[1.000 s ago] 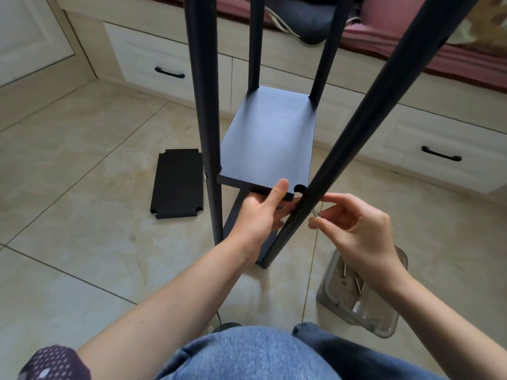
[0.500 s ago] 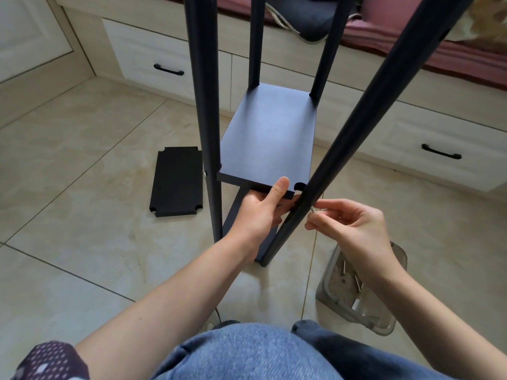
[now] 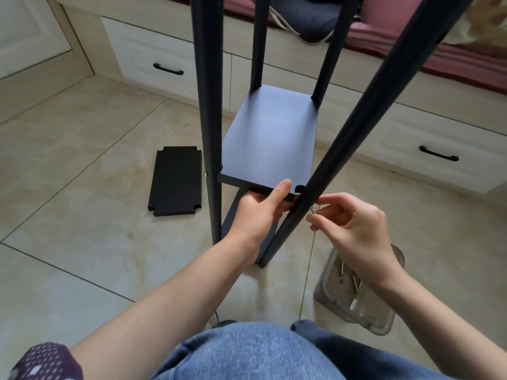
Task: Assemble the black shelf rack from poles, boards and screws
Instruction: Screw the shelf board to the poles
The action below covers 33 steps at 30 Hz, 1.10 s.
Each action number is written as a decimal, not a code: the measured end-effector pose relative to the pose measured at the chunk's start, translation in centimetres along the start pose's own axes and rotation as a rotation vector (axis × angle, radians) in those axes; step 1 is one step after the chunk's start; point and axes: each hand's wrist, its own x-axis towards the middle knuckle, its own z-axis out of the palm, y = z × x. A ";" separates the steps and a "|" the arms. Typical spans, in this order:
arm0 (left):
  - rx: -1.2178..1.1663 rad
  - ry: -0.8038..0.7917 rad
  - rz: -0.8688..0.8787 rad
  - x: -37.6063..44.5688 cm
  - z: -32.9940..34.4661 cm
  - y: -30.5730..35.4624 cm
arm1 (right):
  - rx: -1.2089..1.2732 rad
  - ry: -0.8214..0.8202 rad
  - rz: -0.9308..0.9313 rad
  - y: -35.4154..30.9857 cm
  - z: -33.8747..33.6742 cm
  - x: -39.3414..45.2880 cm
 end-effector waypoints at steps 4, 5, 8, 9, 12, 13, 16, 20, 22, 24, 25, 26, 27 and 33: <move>0.068 -0.034 0.002 0.0 0.0 0.2 | -0.036 -0.008 -0.015 -0.1 -0.3 -0.3; 0.075 -0.041 0.003 0.0 0.0 0.2 | -0.027 -0.019 -0.006 -0.1 -0.5 -0.4; 0.103 -0.056 0.005 -0.1 -0.1 0.2 | 0.113 -0.074 0.112 -0.3 -0.9 -0.7; 0.108 -0.057 0.004 -0.2 -0.1 0.2 | 0.141 -0.077 0.135 -0.4 -0.9 -0.7; 0.112 -0.051 -0.001 -0.2 0.0 0.3 | 0.091 -0.039 0.107 -0.6 -0.7 -0.9; 0.110 -0.045 0.000 -0.2 0.0 0.3 | 0.058 -0.026 0.088 -0.7 -0.6 -1.0; 0.098 -0.037 -0.006 -0.1 0.0 0.2 | -0.024 -0.006 0.063 -1.0 -0.4 -1.0; 0.094 -0.032 -0.014 -0.1 -0.1 0.0 | 0.041 -0.070 0.168 -1.1 -0.8 -0.1; 0.091 -0.037 -0.014 0.0 -0.1 0.1 | 0.072 -0.083 0.172 -1.1 -1.0 -0.1; 0.094 -0.047 -0.021 0.0 -0.1 0.1 | 0.058 -0.065 0.129 -1.1 -0.9 -0.5; 0.095 -0.048 -0.025 0.0 -0.1 0.1 | 0.061 -0.052 0.114 -1.1 -0.9 -0.6; 0.096 -0.049 -0.028 0.0 -0.1 0.1 | 0.070 -0.041 0.106 -1.1 -0.9 -0.7; 0.096 -0.050 -0.031 0.0 -0.1 0.1 | 0.075 -0.032 0.101 -1.0 -0.8 -0.7; 0.096 -0.044 -0.023 -0.2 -0.2 0.3 | 0.113 -0.051 0.076 -0.4 -0.7 -0.1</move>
